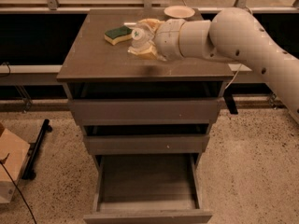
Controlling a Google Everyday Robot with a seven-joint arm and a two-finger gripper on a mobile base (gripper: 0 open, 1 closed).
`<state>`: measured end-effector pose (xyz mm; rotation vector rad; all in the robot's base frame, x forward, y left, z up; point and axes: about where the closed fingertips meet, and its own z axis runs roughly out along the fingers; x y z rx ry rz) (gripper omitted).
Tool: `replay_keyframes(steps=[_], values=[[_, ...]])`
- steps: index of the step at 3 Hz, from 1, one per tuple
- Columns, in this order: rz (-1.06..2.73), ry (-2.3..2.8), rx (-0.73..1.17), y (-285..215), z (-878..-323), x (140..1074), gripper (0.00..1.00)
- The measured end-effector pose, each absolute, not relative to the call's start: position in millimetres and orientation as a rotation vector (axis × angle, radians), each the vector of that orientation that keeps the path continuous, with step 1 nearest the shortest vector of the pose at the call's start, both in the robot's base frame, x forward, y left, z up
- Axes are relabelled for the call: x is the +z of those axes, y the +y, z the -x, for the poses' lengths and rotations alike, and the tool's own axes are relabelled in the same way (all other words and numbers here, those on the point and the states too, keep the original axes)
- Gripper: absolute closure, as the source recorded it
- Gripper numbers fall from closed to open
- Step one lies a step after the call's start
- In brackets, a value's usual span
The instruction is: Pick blue plastic bottle from bottom drawer and place on counter
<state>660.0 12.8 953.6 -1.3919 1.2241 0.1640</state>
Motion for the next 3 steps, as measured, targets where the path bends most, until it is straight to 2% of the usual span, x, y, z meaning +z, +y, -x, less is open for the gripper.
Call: replay_keyframes(steps=[1, 2, 3], values=[[1.389, 1.279, 0.13, 7, -707, 930, 1.0], [1.392, 1.324, 0.114, 3, -740, 912, 0.85], [1.384, 1.367, 0.132, 2, -767, 894, 0.62]])
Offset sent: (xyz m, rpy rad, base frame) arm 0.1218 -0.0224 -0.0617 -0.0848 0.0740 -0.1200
